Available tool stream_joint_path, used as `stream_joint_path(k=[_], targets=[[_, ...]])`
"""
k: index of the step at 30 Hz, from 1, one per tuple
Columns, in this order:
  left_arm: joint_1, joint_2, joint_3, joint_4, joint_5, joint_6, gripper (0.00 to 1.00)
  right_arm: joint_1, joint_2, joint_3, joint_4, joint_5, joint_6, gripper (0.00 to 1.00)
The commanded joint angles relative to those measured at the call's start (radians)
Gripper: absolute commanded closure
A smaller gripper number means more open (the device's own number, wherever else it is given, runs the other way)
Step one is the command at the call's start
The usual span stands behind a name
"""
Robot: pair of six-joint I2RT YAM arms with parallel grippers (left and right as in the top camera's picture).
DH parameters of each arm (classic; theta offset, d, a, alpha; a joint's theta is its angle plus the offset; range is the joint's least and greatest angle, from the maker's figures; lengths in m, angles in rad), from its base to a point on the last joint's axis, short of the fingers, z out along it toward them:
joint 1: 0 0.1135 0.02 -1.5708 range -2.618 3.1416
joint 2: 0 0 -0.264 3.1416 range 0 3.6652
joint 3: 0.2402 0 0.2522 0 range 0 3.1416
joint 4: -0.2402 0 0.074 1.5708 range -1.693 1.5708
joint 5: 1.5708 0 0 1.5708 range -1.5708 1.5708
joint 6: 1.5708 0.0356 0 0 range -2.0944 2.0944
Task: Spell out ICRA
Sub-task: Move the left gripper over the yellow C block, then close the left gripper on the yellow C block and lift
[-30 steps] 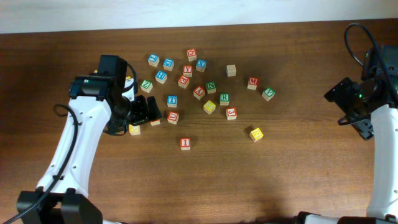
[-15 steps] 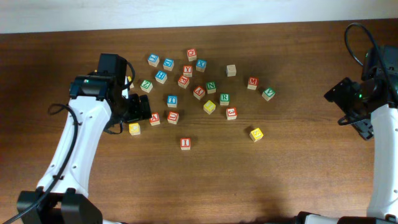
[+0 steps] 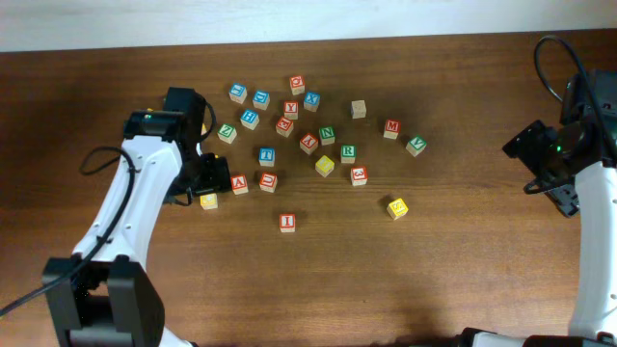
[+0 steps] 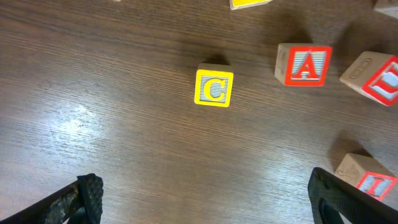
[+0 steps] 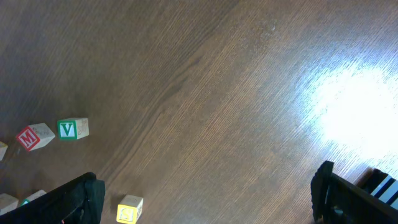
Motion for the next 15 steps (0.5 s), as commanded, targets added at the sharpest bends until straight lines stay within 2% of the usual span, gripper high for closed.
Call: stream_joint_path(k=[1, 8, 9, 10, 13, 15], targets=[[0.03, 0.029, 0.003, 0.001, 0.004, 0.013, 0.04, -0.003, 0.005, 0.004, 0.0, 0.016, 0.002, 0.02], [0.023, 0.143, 0.001, 0.028, 0.099, 0.053, 0.09, -0.003, 0.005, 0.004, 0.0, 0.016, 0.002, 0.02], [0.02, 0.16, 0.001, 0.039, 0.098, 0.053, 0.12, -0.003, 0.005, 0.004, 0.0, 0.016, 0.002, 0.02], [0.02, 0.185, 0.001, 0.061, 0.098, 0.054, 0.21, -0.003, 0.005, 0.004, 0.0, 0.016, 0.002, 0.02], [0.026, 0.224, 0.001, 0.087, 0.091, 0.067, 0.32, -0.003, 0.005, 0.004, 0.0, 0.016, 0.002, 0.02], [0.027, 0.247, 0.001, 0.091, 0.091, 0.08, 0.31, -0.003, 0.005, 0.004, 0.0, 0.016, 0.002, 0.02]])
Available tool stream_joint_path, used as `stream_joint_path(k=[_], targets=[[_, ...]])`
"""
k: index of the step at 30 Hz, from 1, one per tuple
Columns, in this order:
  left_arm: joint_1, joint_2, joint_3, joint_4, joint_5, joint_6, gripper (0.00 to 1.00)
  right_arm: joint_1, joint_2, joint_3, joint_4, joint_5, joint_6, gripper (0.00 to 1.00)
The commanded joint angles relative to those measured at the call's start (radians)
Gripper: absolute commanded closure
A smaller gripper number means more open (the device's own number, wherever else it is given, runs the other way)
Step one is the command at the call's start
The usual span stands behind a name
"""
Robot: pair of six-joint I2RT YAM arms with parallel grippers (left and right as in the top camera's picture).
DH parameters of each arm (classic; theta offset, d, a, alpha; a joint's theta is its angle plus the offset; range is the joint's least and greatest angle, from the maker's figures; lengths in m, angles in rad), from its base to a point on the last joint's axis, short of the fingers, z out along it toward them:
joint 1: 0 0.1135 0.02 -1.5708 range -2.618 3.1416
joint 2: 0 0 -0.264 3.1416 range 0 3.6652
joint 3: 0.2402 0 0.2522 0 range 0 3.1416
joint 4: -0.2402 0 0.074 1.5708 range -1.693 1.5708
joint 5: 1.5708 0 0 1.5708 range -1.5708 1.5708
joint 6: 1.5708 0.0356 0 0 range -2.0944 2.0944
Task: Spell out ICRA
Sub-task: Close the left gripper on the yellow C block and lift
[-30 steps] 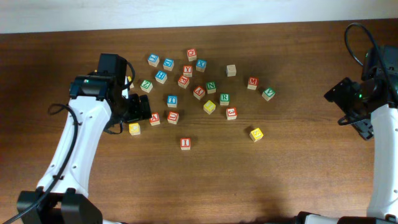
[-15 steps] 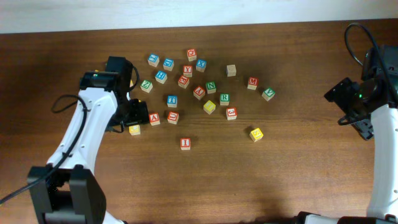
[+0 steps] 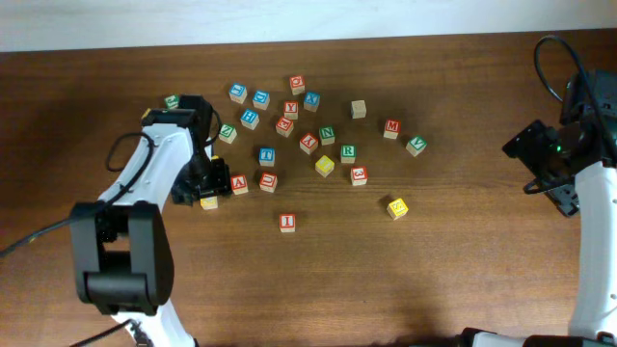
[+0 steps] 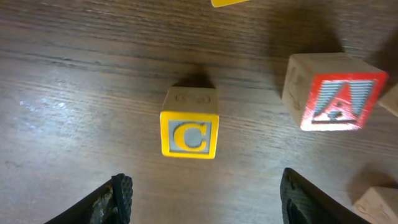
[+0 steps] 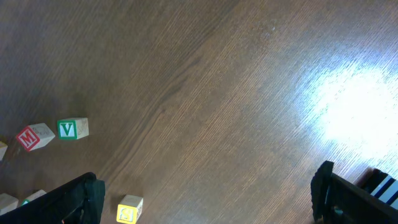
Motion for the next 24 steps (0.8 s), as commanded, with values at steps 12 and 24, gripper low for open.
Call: stream_joint_path(k=[12, 24], targets=[[0.053, 0.076, -0.004, 0.046, 0.012, 0.05, 0.39, -0.003, 0.005, 0.004, -0.001, 0.016, 0.002, 0.02], [0.053, 0.105, -0.02, 0.101, 0.061, 0.049, 0.55, -0.003, 0.005, 0.004, -0.001, 0.016, 0.002, 0.02]])
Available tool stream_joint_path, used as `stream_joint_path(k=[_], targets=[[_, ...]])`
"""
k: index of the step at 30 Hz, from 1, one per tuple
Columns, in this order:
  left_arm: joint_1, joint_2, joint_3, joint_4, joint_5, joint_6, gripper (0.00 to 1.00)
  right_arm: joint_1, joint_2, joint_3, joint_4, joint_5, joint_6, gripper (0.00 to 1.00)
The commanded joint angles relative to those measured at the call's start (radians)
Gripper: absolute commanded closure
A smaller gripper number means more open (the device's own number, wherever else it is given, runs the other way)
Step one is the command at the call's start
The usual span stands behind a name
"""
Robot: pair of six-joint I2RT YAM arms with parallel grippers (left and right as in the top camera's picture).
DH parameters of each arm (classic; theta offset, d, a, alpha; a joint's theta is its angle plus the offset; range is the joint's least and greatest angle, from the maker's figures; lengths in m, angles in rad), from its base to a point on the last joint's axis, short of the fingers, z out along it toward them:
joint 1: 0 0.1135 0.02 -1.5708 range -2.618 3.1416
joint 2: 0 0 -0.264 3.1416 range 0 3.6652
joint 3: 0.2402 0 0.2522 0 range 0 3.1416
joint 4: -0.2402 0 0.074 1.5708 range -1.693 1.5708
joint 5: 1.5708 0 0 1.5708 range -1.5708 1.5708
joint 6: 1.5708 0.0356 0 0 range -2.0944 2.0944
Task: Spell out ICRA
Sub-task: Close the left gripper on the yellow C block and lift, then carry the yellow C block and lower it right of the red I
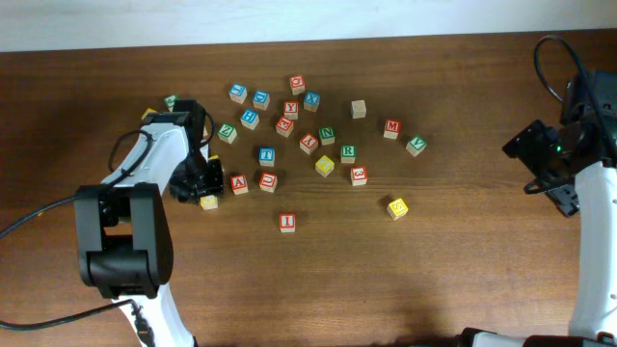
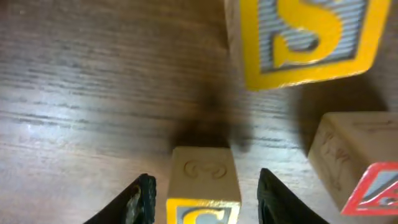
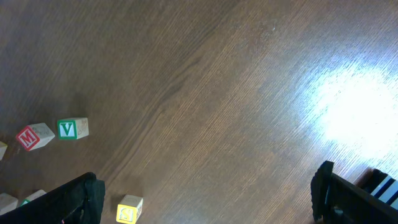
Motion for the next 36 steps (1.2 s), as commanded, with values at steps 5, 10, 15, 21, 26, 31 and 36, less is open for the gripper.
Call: stream_joint_path(k=[5, 10, 15, 21, 26, 31, 36], targets=[[0.002, 0.01, -0.023, 0.008, 0.026, 0.009, 0.54, -0.003, 0.005, 0.004, 0.0, 0.016, 0.004, 0.02], [0.002, 0.01, -0.037, 0.01, 0.017, 0.009, 0.57, -0.003, 0.005, 0.004, 0.0, 0.016, 0.004, 0.02], [0.002, 0.01, -0.037, 0.017, -0.004, 0.009, 0.6, -0.003, 0.005, 0.004, 0.0, 0.016, 0.004, 0.02], [0.002, 0.01, -0.037, 0.048, -0.005, 0.009, 0.61, -0.003, 0.005, 0.004, 0.0, 0.016, 0.004, 0.02], [0.002, 0.01, -0.037, 0.048, -0.005, 0.009, 0.64, -0.003, 0.005, 0.004, 0.0, 0.016, 0.004, 0.02], [0.002, 0.01, -0.037, 0.033, -0.005, 0.009, 0.65, -0.003, 0.005, 0.004, 0.0, 0.016, 0.004, 0.02], [0.002, 0.01, -0.037, 0.034, -0.004, 0.009, 0.69, -0.003, 0.005, 0.004, 0.0, 0.016, 0.004, 0.02]])
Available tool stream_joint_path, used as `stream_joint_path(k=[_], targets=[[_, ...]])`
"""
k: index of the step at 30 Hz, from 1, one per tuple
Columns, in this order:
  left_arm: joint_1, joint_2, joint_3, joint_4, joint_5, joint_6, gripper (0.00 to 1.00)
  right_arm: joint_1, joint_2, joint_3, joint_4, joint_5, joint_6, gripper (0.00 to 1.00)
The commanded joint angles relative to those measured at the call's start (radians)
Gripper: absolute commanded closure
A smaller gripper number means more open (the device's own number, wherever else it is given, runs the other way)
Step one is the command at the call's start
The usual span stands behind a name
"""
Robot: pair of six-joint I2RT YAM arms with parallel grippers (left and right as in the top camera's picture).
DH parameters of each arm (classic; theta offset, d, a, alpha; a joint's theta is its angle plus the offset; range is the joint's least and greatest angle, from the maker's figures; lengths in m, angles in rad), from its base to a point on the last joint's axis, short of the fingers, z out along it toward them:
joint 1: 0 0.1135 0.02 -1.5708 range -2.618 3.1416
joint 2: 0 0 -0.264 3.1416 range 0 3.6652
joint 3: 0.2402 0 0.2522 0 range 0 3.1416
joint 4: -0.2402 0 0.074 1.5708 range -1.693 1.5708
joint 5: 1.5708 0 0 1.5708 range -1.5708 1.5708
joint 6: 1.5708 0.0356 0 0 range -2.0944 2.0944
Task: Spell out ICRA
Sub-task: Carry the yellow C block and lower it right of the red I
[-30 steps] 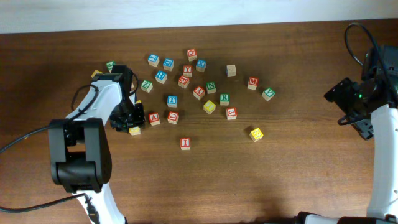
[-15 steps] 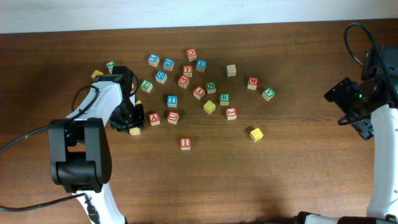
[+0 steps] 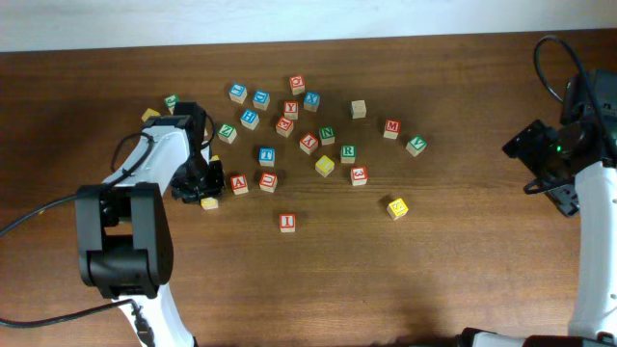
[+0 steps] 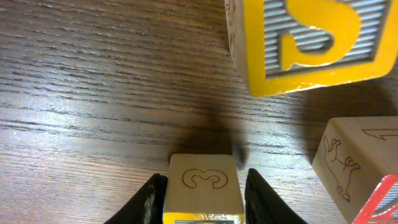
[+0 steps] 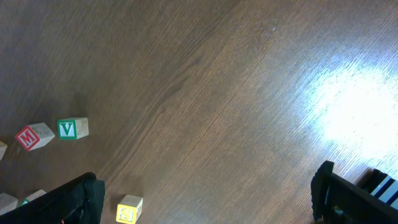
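Note:
The yellow C block [image 4: 202, 186] sits on the table between my left gripper's fingers [image 4: 152, 196], which press on both its sides; my left gripper [image 4: 200, 198] is shut on it. Overhead, the C block [image 3: 209, 202] lies left of the red A block [image 3: 239, 182]. The red I block [image 3: 287, 223] stands alone nearer the front. A green R block [image 3: 348, 152] is in the cluster. My right gripper [image 5: 205, 199] hangs open over bare wood at the far right.
A yellow S block [image 4: 305, 37] and the A block's side [image 4: 348, 171] crowd close to the C block. Several more letter blocks [image 3: 289, 120] are scattered at the table's back centre. Another yellow block [image 3: 397, 207] lies apart at the right.
My left gripper's fingers have drawn in from a small gap on each side of the C block to touching it. The right arm has not moved.
My left gripper was open and high over the C block. Then it was lower and nearer, with the block centred. Then its fingers straddled the block on the table, and now they are shut on it. The right gripper stayed open and still.

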Motion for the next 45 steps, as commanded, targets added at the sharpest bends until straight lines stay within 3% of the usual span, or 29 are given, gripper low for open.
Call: stream_joint_path(k=[1, 9, 14, 18, 21, 24, 28, 32, 34, 38, 45], targets=[[0.002, 0.01, -0.01, -0.002, -0.01, 0.008, 0.71, -0.003, 0.005, 0.004, 0.0, 0.016, 0.003, 0.02], [0.002, 0.01, 0.007, -0.036, -0.006, 0.008, 0.81, -0.003, 0.005, 0.004, 0.0, 0.016, 0.004, 0.02], [0.002, 0.01, 0.165, -0.188, 0.008, 0.008, 0.83, -0.003, 0.005, 0.004, 0.0, 0.016, 0.004, 0.02], [-0.003, 0.01, 0.367, -0.375, 0.186, 0.009, 0.83, -0.003, 0.005, 0.004, 0.0, 0.016, 0.004, 0.02], [-0.045, 0.01, 0.39, -0.418, 0.347, 0.051, 0.82, -0.003, 0.005, 0.004, 0.0, 0.016, 0.004, 0.02], [-0.146, 0.01, 0.39, -0.429, 0.372, 0.049, 0.84, -0.003, 0.005, 0.004, 0.0, 0.016, 0.004, 0.02], [-0.351, 0.01, 0.39, -0.38, 0.351, -0.024, 0.83, -0.003, 0.005, 0.004, 0.0, 0.016, 0.004, 0.02], [-0.504, 0.011, 0.362, -0.319, 0.146, -0.208, 0.81, -0.003, 0.005, 0.004, 0.0, 0.016, 0.003, 0.02], [-0.557, 0.011, 0.306, -0.253, 0.138, -0.283, 0.82, -0.003, 0.005, 0.004, 0.0, 0.016, 0.004, 0.02], [-0.628, 0.012, 0.134, -0.092, 0.118, -0.338, 0.82, -0.003, 0.005, 0.004, 0.0, 0.016, 0.004, 0.02], [-0.634, 0.013, 0.044, -0.005, 0.034, -0.354, 0.82, -0.003, 0.005, 0.004, 0.0, 0.016, 0.004, 0.02]])
